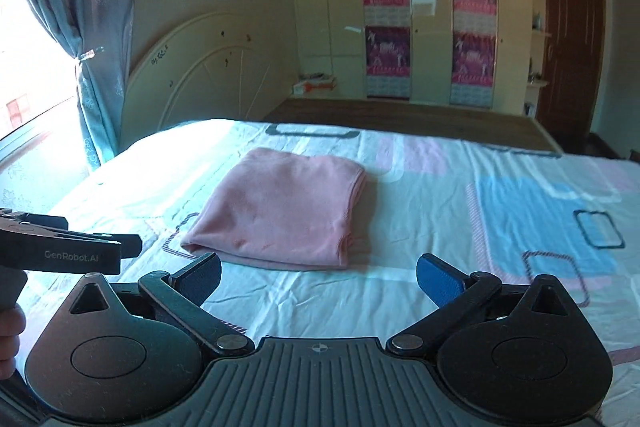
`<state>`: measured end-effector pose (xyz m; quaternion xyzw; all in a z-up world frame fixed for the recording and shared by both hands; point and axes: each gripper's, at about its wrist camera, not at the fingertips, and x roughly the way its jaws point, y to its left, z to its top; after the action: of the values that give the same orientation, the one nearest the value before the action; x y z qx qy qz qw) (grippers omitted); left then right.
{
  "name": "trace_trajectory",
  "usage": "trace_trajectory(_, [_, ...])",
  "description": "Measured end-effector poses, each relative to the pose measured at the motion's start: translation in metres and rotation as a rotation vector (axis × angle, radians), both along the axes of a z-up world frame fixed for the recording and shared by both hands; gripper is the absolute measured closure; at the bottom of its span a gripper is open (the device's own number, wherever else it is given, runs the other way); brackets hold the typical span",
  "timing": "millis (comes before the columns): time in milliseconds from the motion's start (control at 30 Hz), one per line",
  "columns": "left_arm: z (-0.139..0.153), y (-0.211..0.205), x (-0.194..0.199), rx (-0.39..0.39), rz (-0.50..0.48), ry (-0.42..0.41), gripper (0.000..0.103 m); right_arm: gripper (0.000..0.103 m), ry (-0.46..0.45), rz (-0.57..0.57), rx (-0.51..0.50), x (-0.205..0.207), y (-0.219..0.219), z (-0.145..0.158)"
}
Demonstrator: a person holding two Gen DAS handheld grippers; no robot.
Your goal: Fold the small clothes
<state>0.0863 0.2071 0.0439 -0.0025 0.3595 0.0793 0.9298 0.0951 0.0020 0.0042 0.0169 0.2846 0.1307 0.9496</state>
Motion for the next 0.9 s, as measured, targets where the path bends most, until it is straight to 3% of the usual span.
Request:
trace_trajectory(400, [0.032, -0.029, -0.112, 0.036, 0.008, -0.062, 0.001, 0.0, -0.136, -0.02, 0.015, -0.119, -0.012, 0.026])
trace_trajectory(633, [0.044, -0.037, -0.144, 0.037, 0.008, -0.085, 0.001, 0.0, -0.189, -0.028, 0.033, -0.148, -0.018, 0.039])
trace_trajectory(900, [0.048, -0.044, -0.154, 0.043, 0.01, -0.105, 0.0, 0.0, -0.195, -0.034, 0.035, -0.16, -0.025, 0.039])
